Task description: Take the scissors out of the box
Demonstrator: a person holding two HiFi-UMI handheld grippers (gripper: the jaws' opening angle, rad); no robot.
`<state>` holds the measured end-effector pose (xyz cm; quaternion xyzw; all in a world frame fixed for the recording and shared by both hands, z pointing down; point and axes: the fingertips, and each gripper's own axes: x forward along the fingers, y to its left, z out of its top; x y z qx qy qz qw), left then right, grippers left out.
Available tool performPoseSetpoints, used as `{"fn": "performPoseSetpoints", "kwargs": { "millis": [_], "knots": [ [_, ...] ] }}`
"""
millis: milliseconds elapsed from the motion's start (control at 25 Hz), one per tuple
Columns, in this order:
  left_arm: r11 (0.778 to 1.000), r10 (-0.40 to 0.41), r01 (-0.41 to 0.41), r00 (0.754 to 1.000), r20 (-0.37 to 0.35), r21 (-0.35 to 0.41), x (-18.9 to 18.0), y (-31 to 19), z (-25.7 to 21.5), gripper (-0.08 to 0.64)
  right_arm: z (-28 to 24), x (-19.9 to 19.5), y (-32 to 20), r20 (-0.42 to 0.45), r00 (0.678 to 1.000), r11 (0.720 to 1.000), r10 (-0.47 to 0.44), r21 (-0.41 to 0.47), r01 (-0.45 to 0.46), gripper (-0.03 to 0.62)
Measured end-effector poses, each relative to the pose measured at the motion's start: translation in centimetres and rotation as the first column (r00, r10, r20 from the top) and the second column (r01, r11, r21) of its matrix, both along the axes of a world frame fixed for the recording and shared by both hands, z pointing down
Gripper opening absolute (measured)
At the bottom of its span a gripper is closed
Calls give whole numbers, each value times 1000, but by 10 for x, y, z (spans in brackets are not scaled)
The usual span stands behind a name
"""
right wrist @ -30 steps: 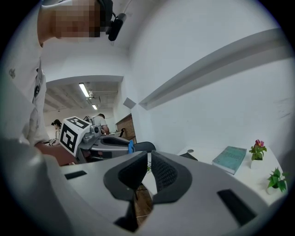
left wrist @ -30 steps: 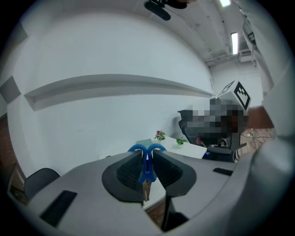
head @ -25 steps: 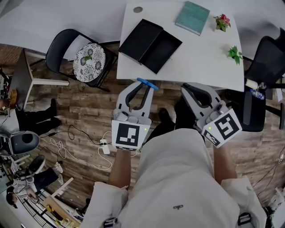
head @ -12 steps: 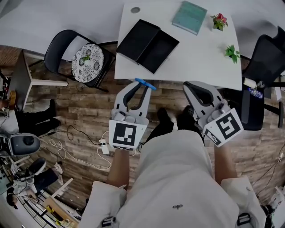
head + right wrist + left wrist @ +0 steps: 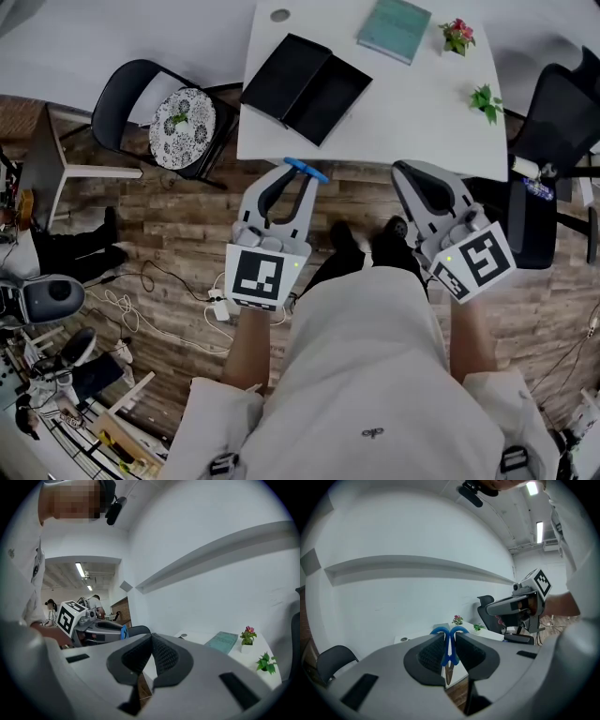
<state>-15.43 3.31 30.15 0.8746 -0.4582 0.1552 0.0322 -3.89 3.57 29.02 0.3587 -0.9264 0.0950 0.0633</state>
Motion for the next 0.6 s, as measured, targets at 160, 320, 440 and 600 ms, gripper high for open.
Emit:
{"fn": "performPoseSetpoints", "kwargs": {
  "millis": [160, 320, 440, 600],
  "knots": [
    [1000, 5, -5, 1000, 0, 14, 3, 0, -2, 84, -1, 3, 0, -1, 1000, 1000, 0, 0, 0, 6],
    [1000, -3, 3, 1000, 2, 6, 1, 1, 0, 84, 0, 3, 1, -2, 1000, 1000, -2, -2, 2, 6],
    [1000, -4, 4, 1000, 6, 9, -1, 1, 1, 83, 1, 3, 1, -4, 1000, 1000, -2, -4, 2, 6],
    [1000, -10, 10, 1000, 5, 1, -2, 2, 2, 84, 3, 4, 2, -5, 1000, 1000, 0, -11, 0, 6]
  ]
}}
